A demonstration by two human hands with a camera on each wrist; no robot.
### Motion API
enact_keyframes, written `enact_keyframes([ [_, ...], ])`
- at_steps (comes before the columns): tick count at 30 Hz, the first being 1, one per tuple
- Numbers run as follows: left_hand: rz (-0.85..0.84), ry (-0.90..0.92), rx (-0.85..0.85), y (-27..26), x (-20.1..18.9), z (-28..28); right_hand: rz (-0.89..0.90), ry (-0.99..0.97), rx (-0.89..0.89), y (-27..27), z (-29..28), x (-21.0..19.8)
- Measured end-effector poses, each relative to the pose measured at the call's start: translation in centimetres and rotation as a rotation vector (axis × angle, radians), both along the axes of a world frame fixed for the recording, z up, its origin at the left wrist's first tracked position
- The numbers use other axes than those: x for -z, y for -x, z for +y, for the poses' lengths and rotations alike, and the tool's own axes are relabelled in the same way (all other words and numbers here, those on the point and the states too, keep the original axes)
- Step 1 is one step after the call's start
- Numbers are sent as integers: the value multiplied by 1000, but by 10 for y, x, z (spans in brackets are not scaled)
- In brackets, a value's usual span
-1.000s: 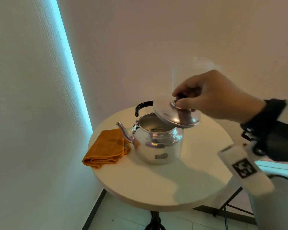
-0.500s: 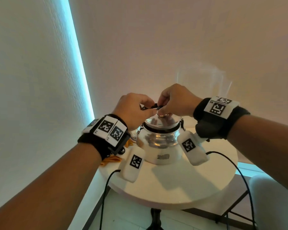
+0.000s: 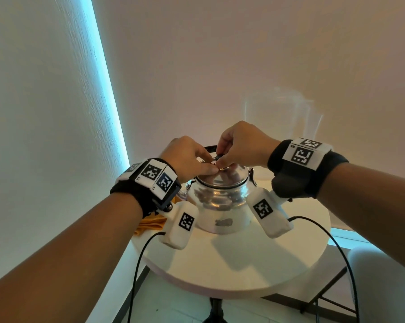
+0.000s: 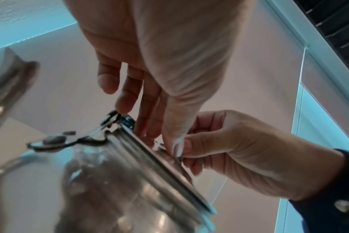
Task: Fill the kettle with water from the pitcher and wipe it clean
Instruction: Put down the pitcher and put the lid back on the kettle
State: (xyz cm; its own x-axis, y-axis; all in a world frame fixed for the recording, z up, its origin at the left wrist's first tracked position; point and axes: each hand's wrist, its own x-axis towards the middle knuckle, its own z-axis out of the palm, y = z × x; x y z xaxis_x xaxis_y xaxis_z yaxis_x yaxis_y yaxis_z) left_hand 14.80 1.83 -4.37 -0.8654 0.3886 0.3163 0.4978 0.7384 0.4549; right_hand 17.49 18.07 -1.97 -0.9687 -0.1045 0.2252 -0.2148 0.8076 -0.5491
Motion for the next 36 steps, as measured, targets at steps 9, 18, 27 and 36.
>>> enact_keyframes([
  [9, -50, 52, 16, -6, -5, 2, 1, -10, -14, -1, 1, 3],
  [18, -54, 122, 30, -8, -9, 4, 2, -91, -19, -2, -1, 0],
  [27, -40, 147, 46, -8, -7, 3, 13, -158, -27, -2, -4, -1],
  [36, -41, 170, 49, -7, -7, 2, 17, -183, -21, -1, -5, -1],
])
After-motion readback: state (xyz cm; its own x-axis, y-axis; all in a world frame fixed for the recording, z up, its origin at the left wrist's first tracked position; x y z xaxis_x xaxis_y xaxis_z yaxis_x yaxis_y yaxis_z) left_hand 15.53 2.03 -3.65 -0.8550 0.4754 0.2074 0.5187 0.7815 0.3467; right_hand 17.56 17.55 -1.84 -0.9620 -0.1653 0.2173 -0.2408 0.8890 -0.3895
